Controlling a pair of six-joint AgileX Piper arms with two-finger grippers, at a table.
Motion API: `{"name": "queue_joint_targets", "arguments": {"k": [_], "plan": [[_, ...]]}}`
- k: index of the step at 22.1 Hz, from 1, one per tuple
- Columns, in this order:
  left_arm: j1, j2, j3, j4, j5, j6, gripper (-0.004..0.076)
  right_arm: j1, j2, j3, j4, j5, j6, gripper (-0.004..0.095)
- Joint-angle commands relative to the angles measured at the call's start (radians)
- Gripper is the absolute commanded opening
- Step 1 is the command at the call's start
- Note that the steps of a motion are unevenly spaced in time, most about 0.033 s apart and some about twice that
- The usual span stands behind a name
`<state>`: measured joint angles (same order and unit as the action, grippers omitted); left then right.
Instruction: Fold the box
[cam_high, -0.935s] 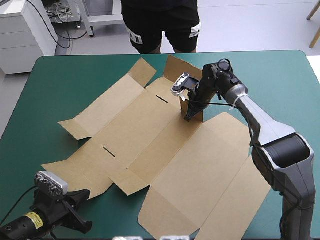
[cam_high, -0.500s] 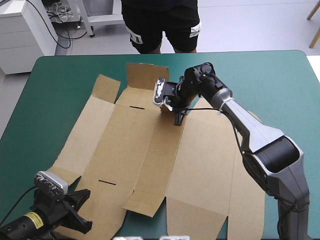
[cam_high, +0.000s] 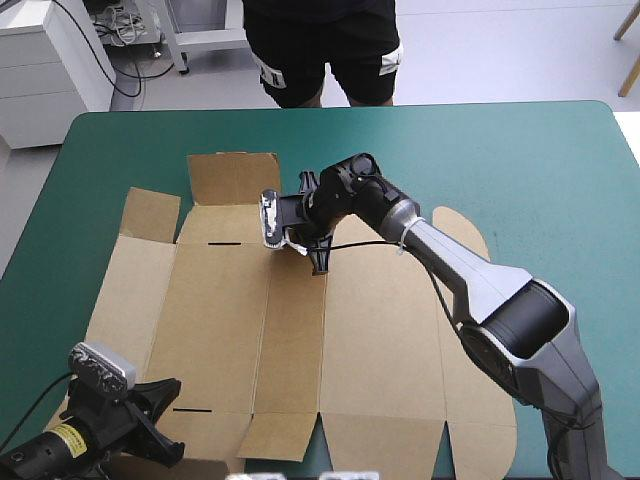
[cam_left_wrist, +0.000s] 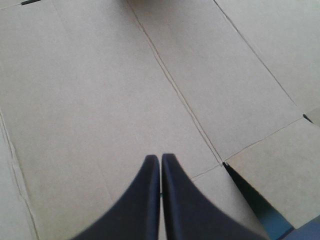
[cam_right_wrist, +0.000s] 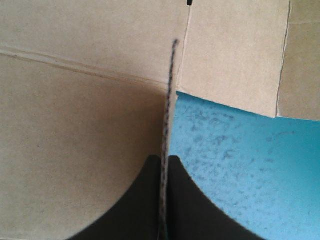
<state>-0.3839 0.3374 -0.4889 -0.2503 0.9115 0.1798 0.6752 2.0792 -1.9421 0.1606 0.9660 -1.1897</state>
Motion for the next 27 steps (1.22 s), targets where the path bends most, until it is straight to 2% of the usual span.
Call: {"name": "queue_joint_targets", "arguments": {"k": [1, 7, 8, 12, 13, 16, 18, 20, 24, 27], "plan": [[-0.004, 0.010, -0.026, -0.024, -0.059, 0.000, -0.0008, 0.013, -0.053, -0.035, 0.028, -0.029, -0.013, -0.0022], [-0.004, 0.010, -0.025, -0.024, -0.059, 0.000, -0.0008, 0.013, -0.049, -0.035, 0.022, -0.028, 0.007, -0.0016], [-0.004, 0.010, -0.025, -0.024, -0.059, 0.000, -0.0008, 0.013, -0.049, -0.035, 0.006, -0.032, 0.025, 0.0015], [-0.004, 0.010, -0.025, -0.024, -0.059, 0.000, -0.0008, 0.013, -0.052, -0.035, -0.114, -0.042, 0.120, 0.0329], [-0.004, 0.010, -0.025, -0.024, -0.059, 0.000, -0.0008, 0.010, -0.059, -0.035, -0.124, -0.040, 0.130, 0.0359], [-0.004, 0.010, -0.025, -0.024, -0.059, 0.000, -0.0008, -0.021, -0.098, -0.035, -0.161, -0.036, 0.185, 0.0343], [-0.004, 0.010, -0.025, -0.024, -0.059, 0.000, -0.0008, -0.065, -0.137, -0.035, -0.204, -0.012, 0.279, 0.0320], [-0.004, 0.010, -0.025, -0.024, -0.059, 0.000, -0.0008, -0.108, -0.167, -0.035, -0.212, 0.032, 0.310, 0.0296], [-0.004, 0.010, -0.025, -0.024, -0.059, 0.000, -0.0008, -0.227, -0.241, -0.035, -0.161, 0.136, 0.353, 0.0249], [-0.004, 0.010, -0.025, -0.024, -0.059, 0.000, -0.0008, -0.341, -0.292, -0.033, -0.075, 0.204, 0.406, 0.0236]]}}
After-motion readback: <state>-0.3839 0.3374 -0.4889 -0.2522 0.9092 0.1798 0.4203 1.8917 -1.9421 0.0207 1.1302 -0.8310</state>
